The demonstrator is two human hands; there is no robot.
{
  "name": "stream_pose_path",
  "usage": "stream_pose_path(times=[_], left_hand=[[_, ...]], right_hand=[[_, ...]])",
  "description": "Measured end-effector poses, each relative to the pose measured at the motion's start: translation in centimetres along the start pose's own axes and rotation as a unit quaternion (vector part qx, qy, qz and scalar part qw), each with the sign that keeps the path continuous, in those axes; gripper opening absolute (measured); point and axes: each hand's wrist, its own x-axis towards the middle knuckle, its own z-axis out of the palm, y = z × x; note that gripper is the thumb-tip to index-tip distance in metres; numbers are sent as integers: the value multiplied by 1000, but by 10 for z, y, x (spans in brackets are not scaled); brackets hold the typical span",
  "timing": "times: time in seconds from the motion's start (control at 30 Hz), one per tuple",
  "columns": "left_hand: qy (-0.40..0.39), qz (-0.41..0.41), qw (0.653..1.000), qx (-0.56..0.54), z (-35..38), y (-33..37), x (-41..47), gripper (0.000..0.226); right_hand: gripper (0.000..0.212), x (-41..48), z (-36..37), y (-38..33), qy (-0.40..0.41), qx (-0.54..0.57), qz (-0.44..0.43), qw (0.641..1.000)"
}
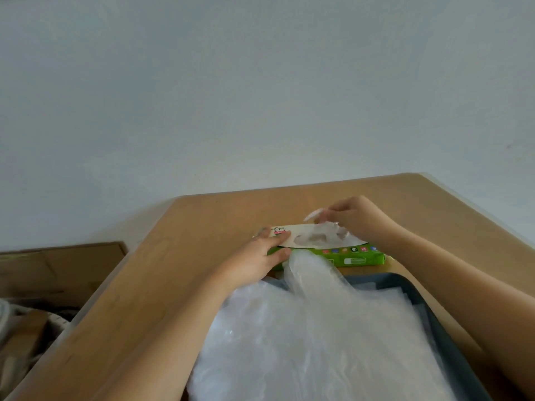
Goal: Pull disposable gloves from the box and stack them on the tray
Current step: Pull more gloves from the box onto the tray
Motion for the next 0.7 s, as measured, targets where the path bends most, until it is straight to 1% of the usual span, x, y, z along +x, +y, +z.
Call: stream_pose_path(times=[0.03, 0.07, 0.1, 0.13, 0.17, 0.2, 0.3, 0.43, 0.5, 0.6, 0.63, 0.7], left_hand=[[0, 0, 1000, -1, 0, 0, 1, 49], [-1, 0, 1000, -2, 0, -1, 1, 49], [-2, -1, 1000, -2, 0, -1, 1, 49], [-2, -1, 1000, 0, 0, -2, 2, 49], [-1, -2, 1000, 2, 0, -2, 2, 49], [1, -1, 1000, 4, 0, -2, 3, 49], [5, 3, 1000, 8, 0, -4, 5, 49], [0, 2, 1000, 14, -2, -5, 3, 50], [-6, -3, 1000, 24, -3, -5, 3, 51], [-14, -9, 999, 40, -4, -5, 4, 52], [-15, -12, 999, 40, -3, -6, 5, 52], [-16, -18, 999, 28, -3, -7, 8, 52]], right_hand=[[16, 0, -2, -1, 5, 98, 64, 993], [15, 2, -5, 0, 23, 200, 113, 973], [15, 4, -7, 0, 46, 298, 150, 942], [15, 5, -10, 0, 72, 379, 174, 906], [16, 7, -13, 1, 99, 430, 176, 880], [18, 7, -16, 1, 127, 443, 158, 873], [26, 3, -21, -7, 197, 397, 51, 895], [25, -4, -19, -26, 235, 311, -55, 919], [24, -7, -19, -33, 265, 282, -94, 917], [24, -12, -29, -44, 311, 271, -142, 900], [25, -14, -33, -48, 309, 272, -152, 899], [25, -19, -40, -59, 270, 279, -165, 907]])
